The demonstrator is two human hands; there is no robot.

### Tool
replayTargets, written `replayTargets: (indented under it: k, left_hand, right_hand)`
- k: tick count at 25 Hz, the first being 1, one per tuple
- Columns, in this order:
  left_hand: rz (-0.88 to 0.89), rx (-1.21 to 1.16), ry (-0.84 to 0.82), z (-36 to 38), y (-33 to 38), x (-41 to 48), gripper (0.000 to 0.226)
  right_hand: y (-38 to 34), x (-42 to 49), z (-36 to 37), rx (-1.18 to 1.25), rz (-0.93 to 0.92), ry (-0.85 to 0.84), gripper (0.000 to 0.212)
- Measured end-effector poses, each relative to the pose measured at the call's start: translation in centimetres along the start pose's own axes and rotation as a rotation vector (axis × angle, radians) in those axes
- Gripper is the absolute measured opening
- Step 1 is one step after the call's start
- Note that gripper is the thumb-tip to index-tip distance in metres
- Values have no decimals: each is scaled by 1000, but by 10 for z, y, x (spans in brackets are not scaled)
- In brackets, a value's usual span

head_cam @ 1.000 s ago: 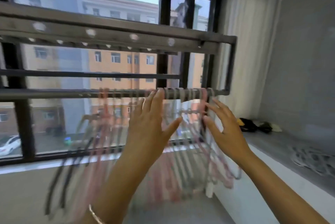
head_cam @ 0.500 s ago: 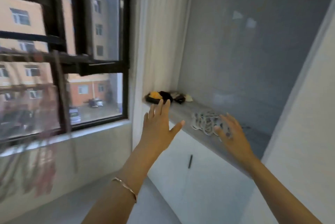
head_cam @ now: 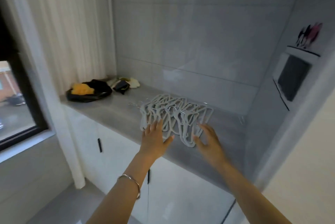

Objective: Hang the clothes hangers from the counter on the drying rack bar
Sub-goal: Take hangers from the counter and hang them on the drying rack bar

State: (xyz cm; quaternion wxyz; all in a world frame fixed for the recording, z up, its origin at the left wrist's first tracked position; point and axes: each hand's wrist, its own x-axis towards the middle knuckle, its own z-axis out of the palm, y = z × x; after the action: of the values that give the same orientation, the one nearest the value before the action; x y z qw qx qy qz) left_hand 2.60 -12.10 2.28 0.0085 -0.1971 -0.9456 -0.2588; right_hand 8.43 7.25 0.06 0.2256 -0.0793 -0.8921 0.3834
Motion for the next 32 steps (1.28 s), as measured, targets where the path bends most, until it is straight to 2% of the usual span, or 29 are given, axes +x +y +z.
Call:
replayTargets:
  k: [4, 8, 11, 14, 18, 19, 21, 25, 28, 32]
  left_hand:
    - [4, 61, -144, 54, -18, 88, 78]
    - [-21, 126, -270, 98, -36, 136, 75]
    - [-60, 127, -350, 121, -50, 155, 71]
    - [-79, 197, -418, 138, -57, 158, 73]
    - [-82, 194, -412, 138, -56, 161, 75]
    - [-84, 188, -420, 135, -54, 162, 74]
    - [-74, 201, -443, 127, -52, 163, 70]
    - [-31, 148, -495, 111, -43, 158, 59]
    - [5, 110, -553, 109, -47, 151, 55]
    - [-15, 114, -543, 110, -52, 141, 57]
  right_hand:
    - [48, 50, 37, -39, 171, -56, 53]
    - [79, 78, 71, -67, 275, -136, 61]
    - [93, 90, 91, -133, 302, -204, 51]
    - [106, 90, 106, -213, 262, -228, 53]
    - [111, 91, 108, -202, 226, -89, 24]
    - [110, 92, 105, -167, 242, -47, 23]
    - [105, 98, 96, -125, 286, -24, 32]
    - [89, 98, 99, -138, 314, -215, 42]
    - [88, 82, 108, -318, 253, -189, 41]
    - [91, 71, 94, -328, 339, -192, 37]
